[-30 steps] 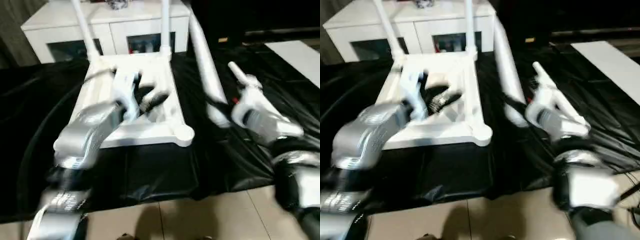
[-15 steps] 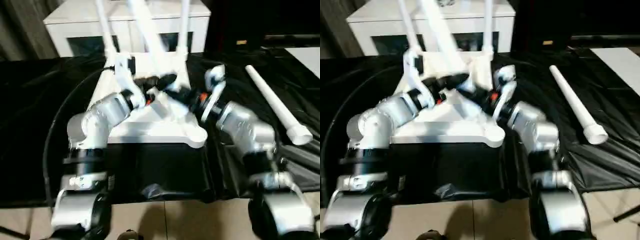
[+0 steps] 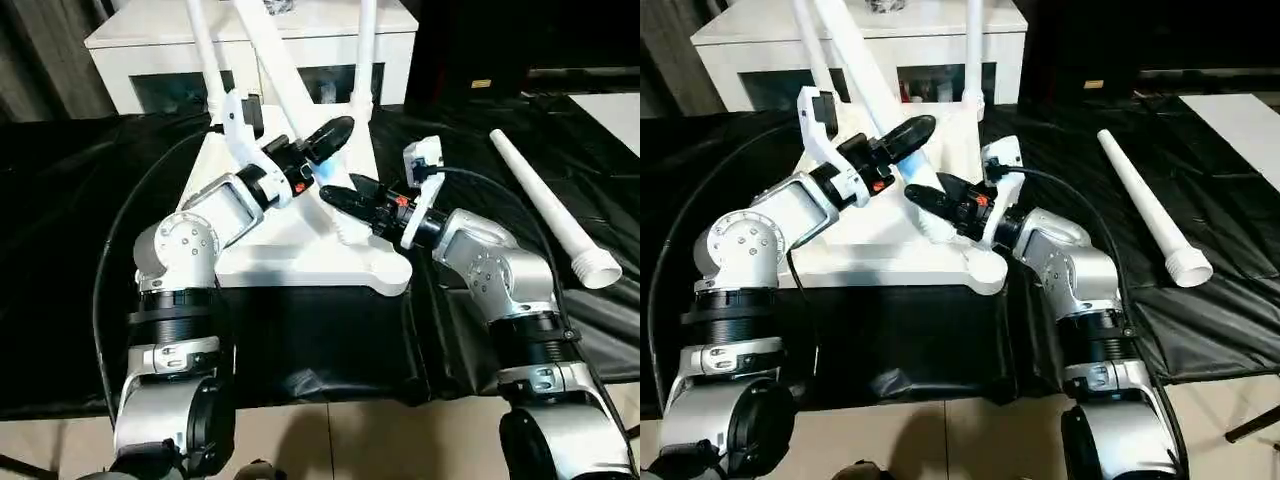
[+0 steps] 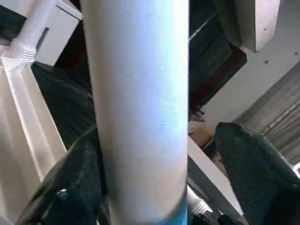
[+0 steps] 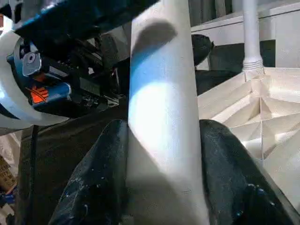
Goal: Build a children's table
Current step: Rotate table base
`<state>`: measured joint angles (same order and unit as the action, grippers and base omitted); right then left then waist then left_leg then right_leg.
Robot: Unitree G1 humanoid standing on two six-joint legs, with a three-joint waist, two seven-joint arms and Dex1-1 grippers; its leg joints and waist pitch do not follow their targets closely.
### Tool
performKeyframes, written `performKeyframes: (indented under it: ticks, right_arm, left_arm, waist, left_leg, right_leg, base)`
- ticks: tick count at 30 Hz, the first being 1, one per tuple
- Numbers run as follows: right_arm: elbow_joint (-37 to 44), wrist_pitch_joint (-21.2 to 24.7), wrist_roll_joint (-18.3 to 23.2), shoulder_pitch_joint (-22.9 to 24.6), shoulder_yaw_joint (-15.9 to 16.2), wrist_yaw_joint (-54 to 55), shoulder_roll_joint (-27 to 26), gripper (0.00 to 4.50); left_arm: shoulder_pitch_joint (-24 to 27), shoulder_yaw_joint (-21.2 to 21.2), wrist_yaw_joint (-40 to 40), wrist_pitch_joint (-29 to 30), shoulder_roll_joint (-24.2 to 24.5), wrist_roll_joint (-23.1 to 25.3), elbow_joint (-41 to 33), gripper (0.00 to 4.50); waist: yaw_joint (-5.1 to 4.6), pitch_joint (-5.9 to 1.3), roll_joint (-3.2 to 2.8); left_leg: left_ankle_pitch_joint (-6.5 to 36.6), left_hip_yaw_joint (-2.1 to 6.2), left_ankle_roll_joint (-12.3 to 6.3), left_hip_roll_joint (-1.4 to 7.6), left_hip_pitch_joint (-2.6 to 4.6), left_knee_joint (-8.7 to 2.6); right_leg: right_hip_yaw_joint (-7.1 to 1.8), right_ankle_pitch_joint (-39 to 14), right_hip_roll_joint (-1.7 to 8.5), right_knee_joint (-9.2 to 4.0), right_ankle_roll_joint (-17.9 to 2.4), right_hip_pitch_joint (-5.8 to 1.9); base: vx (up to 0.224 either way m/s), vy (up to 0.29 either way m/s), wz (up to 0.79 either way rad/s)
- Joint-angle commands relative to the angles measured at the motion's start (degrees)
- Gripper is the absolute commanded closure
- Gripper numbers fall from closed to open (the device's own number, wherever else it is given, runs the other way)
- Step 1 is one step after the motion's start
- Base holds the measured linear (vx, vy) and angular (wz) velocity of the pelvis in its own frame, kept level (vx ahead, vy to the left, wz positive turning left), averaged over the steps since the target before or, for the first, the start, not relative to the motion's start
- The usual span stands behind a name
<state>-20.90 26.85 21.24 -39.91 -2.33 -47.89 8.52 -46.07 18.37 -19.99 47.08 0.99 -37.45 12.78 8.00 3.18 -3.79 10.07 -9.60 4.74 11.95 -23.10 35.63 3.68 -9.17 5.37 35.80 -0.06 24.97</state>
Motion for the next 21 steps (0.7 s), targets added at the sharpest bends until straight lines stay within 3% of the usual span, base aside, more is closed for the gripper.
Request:
performKeyframes:
  ticks: [1, 6, 10, 11, 16, 17, 21]
  right_arm:
    - [0.3, 0.3, -0.5, 0.2, 0.9, 0.8, -0.2, 2.64]
    - [-1.1, -0.4, -1.1, -0.5, 1.3, 1.2, -0.4, 2.64]
    - [-1.2, -0.9, -1.5, -0.7, 1.5, 1.9, -0.4, 2.64]
    - [-1.2, -1.0, -1.6, -0.8, 1.5, 2.0, -0.4, 2.64]
    - [-0.8, -3.4, -2.9, -0.6, 2.2, 2.9, 0.0, 2.64]
    - [-0.7, -3.6, -3.1, -0.5, 2.4, 2.8, 0.0, 2.08]
    - [-0.8, -1.8, -1.3, -0.3, 1.4, 2.3, -0.4, 1.88]
  left_arm:
    - [-0.6, 0.0, 0.8, 0.1, 0.2, -0.7, -1.1, 1.01]
    - [-0.6, 0.7, 1.9, 0.1, 0.8, -0.8, -1.1, 1.45]
    - [-0.9, 0.7, 2.1, -0.5, 1.2, -0.4, -0.6, 1.69]
    - [-0.9, 0.8, 2.0, -0.6, 1.3, -0.4, -0.5, 1.79]
    - [-1.5, 1.2, 2.1, -1.7, 1.3, -0.9, -0.3, 2.21]
    - [-1.6, 1.2, 1.9, -1.8, 1.4, -0.9, -0.3, 2.32]
    - [-1.0, -0.4, -1.5, -2.1, 2.6, -1.1, -0.8, 2.51]
  waist:
    - [-0.23, -4.83, 0.83]
    - [-0.22, -4.79, 0.42]
    - [-0.26, -4.78, 0.42]
    - [-0.22, -4.8, 0.13]
    - [-0.31, -4.8, 0.16]
    - [-0.28, -4.8, 0.16]
    - [-0.32, -4.82, -0.35]
  left_leg:
    - [9.7, -0.1, -2.13, 0.16, 0.95, -4.15]
    - [10.3, -0.06, -1.74, 0.15, 0.99, -4.23]
    - [10.5, -0.08, -1.54, 0.12, 1.04, -4.23]
    - [10.6, 0.0, -1.39, 0.15, 1.04, -4.25]
    - [11.0, -0.02, -1.04, 0.09, 0.99, -4.25]
    - [11.1, -0.03, -1.06, 0.09, 1.02, -4.27]
    - [11.8, 0.07, -0.94, 0.14, 1.14, -4.33]
  right_leg:
    - [-1.45, -10.1, 1.88, -4.05, -11.3, -3.79]
    - [-1.43, -10.4, 1.87, -4.09, -11.1, -3.74]
    - [-1.43, -10.3, 1.83, -4.16, -11.0, -3.73]
    - [-1.42, -10.3, 1.88, -4.09, -11.0, -3.73]
    - [-1.4, -9.2, 1.79, -4.05, -11.1, -3.8]
    - [-1.4, -9.3, 1.82, -4.1, -11.2, -3.81]
    - [-1.37, -8.9, 1.77, -4.0, -11.6, -3.75]
  base:
    - [0.0, 0.0, 0.0]
    - [0.0, 0.0, 0.0]
    - [0.0, 0.0, 0.0]
    - [0.0, 0.0, 0.0]
    - [0.0, 0.0, 0.0]
    - [0.0, 0.0, 0.0]
    - [0.0, 0.0, 0.0]
